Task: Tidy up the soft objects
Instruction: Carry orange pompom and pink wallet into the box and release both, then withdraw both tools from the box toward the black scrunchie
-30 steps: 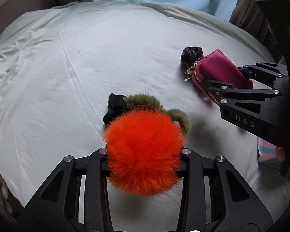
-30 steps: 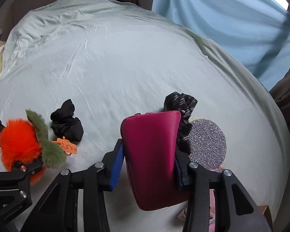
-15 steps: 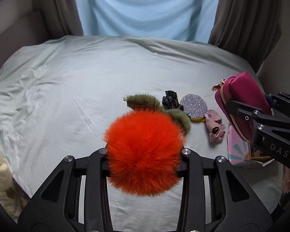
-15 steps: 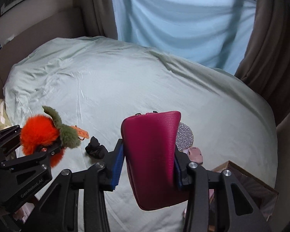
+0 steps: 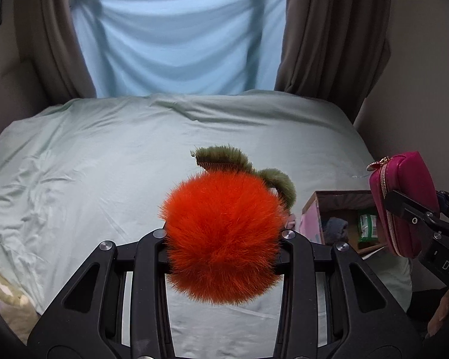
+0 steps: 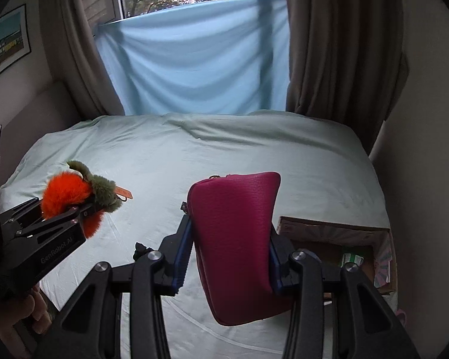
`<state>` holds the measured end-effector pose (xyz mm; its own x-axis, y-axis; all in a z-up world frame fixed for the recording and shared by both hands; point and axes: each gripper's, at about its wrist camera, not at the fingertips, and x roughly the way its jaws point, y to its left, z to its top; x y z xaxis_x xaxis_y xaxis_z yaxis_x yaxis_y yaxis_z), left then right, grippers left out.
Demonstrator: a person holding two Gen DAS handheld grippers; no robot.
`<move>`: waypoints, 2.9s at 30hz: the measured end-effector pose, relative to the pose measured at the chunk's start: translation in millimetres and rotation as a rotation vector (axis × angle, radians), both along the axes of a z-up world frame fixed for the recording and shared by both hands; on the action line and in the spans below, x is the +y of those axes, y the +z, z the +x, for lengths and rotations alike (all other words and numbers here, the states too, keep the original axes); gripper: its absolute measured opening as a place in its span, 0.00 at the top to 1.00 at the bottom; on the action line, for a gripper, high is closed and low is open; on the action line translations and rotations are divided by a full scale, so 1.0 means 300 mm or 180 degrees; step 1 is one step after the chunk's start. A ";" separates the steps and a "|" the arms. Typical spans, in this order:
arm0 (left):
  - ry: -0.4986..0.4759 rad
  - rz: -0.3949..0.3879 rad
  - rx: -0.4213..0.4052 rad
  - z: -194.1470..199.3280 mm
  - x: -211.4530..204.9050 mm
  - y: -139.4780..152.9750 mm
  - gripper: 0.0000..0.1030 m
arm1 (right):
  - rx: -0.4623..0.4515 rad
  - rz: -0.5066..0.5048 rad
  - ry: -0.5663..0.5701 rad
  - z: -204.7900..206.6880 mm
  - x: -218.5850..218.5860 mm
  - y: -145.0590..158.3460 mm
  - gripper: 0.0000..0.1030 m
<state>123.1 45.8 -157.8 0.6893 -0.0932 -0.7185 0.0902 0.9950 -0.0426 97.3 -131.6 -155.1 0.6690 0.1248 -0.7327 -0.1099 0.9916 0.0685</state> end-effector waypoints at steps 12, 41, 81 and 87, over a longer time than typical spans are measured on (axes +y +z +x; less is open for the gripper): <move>-0.0505 -0.0150 0.0080 0.110 -0.458 -0.004 0.69 | 0.0014 -0.0087 -0.0568 -0.011 -0.381 0.044 0.61; -0.0944 0.0271 0.1735 0.411 -1.229 -0.809 0.69 | 0.1499 0.0344 -0.1102 0.284 -1.118 -0.634 0.61; -0.0845 0.0059 0.0716 0.128 -0.832 -0.064 0.00 | 0.0339 0.0086 -0.0758 0.053 -0.833 -0.007 0.00; -0.0650 -0.0003 0.0395 -0.001 -0.579 0.103 0.00 | 0.0073 0.0054 -0.0600 -0.061 -0.639 0.154 0.00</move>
<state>122.9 -127.9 -126.8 0.5625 -0.2223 -0.7963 0.2837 0.9566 -0.0667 78.9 -323.5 -109.0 0.6649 0.0114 -0.7468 0.0793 0.9932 0.0858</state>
